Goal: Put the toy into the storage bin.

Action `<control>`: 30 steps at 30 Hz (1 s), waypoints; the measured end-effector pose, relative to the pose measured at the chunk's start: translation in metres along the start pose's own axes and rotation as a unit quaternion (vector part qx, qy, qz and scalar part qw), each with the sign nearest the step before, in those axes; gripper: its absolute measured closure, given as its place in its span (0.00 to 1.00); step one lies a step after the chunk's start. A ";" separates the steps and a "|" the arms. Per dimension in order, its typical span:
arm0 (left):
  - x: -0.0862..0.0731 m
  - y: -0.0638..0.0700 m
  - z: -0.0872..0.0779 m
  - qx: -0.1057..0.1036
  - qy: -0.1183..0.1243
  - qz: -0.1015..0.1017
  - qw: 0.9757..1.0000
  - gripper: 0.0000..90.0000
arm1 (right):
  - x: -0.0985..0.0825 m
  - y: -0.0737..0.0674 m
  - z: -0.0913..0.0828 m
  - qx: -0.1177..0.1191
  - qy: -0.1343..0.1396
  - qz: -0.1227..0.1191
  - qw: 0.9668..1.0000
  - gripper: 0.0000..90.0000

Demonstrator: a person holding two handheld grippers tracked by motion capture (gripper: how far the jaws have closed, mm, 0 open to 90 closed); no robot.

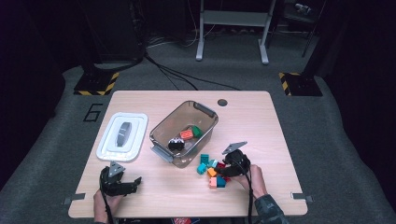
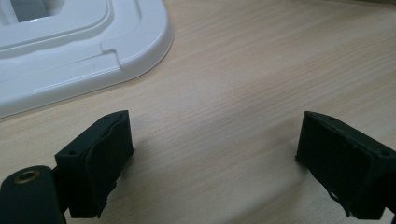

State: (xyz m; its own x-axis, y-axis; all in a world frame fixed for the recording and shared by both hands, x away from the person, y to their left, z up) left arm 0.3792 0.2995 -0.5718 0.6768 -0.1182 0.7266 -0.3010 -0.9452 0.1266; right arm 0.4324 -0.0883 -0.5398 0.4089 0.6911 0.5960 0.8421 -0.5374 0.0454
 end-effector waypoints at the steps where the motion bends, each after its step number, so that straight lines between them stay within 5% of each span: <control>1: 0.000 0.000 0.000 0.000 0.000 0.000 1.000 0.11 | 0.000 0.000 0.001 0.000 -0.003 -0.003 1.000 0.56; 11: 0.000 0.000 0.000 -0.001 -0.002 0.001 1.000 0.11 | -0.005 0.007 0.002 -0.006 -0.009 0.008 1.000 0.65; 30: 0.000 0.000 0.000 -0.001 0.002 -0.003 1.000 0.11 | 0.016 0.046 -0.024 -0.039 0.054 0.074 0.995 0.66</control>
State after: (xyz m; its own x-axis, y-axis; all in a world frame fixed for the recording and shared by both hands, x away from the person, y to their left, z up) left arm 0.3797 0.2990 -0.5717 0.6753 -0.1115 0.7290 -0.2981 -0.9454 0.1316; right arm 0.4686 -0.1138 -0.5088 0.4826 0.5473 0.6837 0.7442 -0.6679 0.0094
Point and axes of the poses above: each handheld gripper's, and its own axes: z roughly forward along the jaws, x roughly out of its top, y roughly to its right, the point moved 6 cm from there along z, roughly forward along the jaws, and after that the axes turned 10 degrees about -z, right-handed, at the moved point
